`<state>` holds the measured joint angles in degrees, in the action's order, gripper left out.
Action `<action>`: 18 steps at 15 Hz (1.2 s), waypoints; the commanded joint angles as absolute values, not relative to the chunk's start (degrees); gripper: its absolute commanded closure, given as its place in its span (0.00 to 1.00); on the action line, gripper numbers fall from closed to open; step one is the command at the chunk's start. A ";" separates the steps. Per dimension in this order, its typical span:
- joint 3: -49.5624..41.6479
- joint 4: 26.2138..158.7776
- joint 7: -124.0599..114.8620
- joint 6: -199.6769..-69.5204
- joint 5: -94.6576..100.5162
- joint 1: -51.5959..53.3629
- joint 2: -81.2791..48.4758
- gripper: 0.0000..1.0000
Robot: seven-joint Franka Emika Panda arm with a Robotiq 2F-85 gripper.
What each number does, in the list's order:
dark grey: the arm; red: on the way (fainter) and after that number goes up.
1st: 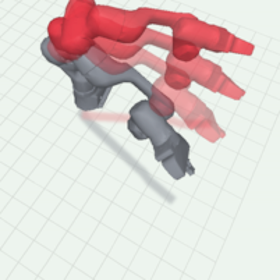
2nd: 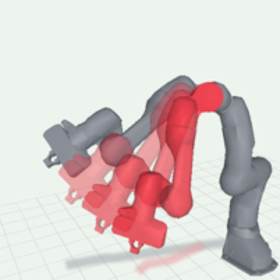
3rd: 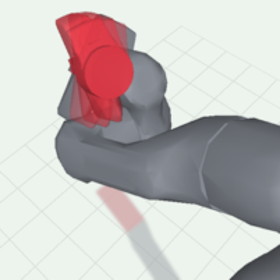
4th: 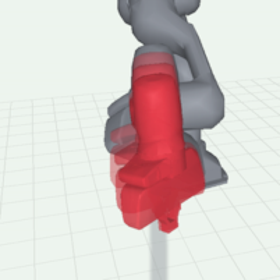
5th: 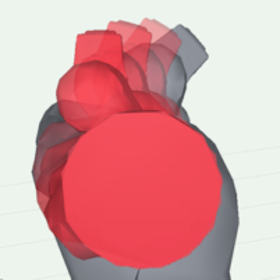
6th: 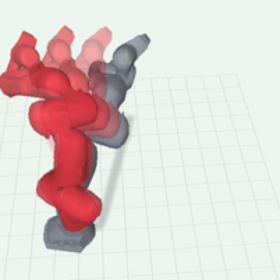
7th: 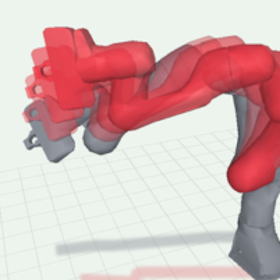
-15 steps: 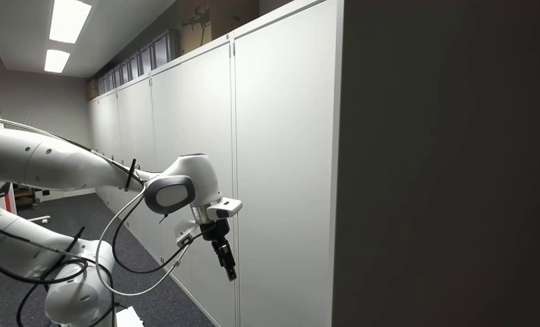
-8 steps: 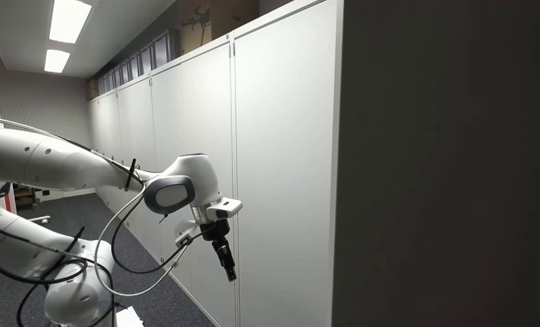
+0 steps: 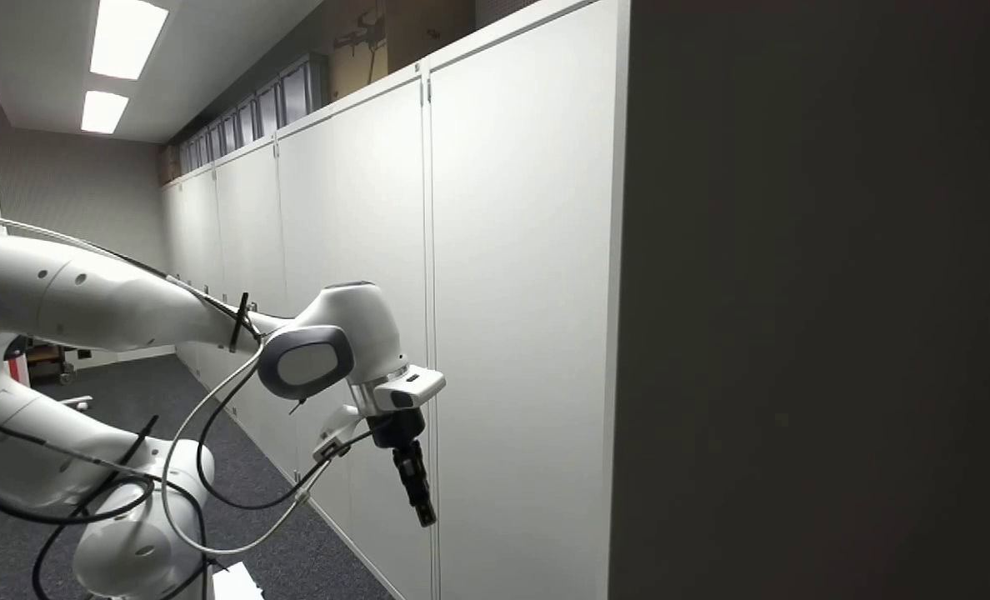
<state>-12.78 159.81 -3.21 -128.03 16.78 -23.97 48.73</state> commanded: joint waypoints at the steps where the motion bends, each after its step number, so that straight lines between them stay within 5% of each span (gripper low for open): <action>1: -13.58 159.74 -3.05 -132.95 18.94 -26.96 47.44 0.00; 18: -12.93 159.74 -4.49 -147.01 23.96 -39.42 43.91 0.00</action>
